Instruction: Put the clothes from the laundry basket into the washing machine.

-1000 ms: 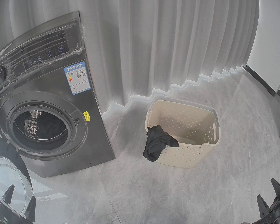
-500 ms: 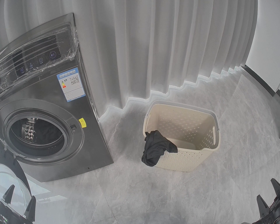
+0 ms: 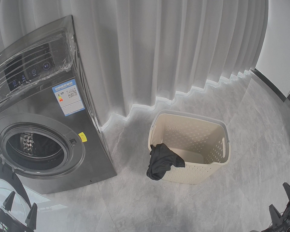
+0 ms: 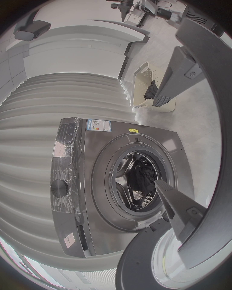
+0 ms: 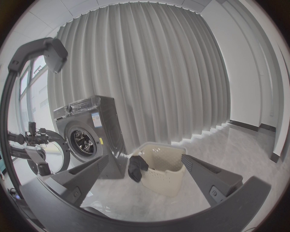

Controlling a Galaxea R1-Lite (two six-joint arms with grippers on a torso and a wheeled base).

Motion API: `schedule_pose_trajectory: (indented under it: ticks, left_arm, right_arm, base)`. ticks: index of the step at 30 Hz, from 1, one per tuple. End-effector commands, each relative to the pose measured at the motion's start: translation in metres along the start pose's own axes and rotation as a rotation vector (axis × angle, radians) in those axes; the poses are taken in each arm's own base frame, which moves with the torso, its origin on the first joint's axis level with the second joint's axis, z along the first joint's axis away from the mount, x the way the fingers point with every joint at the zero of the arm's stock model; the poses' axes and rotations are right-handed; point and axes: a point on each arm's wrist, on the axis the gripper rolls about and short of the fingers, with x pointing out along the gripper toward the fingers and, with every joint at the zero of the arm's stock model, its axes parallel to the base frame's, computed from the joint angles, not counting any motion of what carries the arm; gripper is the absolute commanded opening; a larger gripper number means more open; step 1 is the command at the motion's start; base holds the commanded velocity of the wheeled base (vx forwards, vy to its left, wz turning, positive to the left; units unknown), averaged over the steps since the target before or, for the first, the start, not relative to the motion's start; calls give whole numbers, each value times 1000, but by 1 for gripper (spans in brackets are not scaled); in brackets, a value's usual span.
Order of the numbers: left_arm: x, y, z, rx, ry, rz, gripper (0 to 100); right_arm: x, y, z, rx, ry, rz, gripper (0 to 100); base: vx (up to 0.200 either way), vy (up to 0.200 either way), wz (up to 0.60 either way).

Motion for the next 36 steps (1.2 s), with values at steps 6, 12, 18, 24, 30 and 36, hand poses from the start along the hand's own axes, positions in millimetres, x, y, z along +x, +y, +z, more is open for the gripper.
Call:
schedule_pose_trajectory:
  ticks: [6, 12, 18, 24, 30, 36]
  left_arm:
    - [1, 0, -5, 4, 19, -13, 100]
    - [1, 0, -5, 1, 19, -13, 100]
    - [1, 0, -5, 4, 19, -14, 100]
    - [1, 0, -5, 3, 19, -14, 100]
    - [1, 0, -5, 1, 19, -13, 100]
    - [1, 0, -5, 1, 19, -14, 100]
  right_arm:
    - [50, -6, 73, 316, 262, 268, 100]
    - [129, -29, 49, 375, 550, 332, 100]
    - [179, -25, 22, 356, 626, 382, 100]
    - [206, -5, -1, 344, 720, 426, 100]
    - [239, 15, -30, 404, 774, 370, 100]
    - [263, 32, -60, 443, 766, 343, 100]
  base:
    - [67, 0, 0]
    - [200, 0, 0]
    - [133, 0, 0]
    - [0, 0, 0]
    - [0, 0, 0]
    - [0, 0, 0]
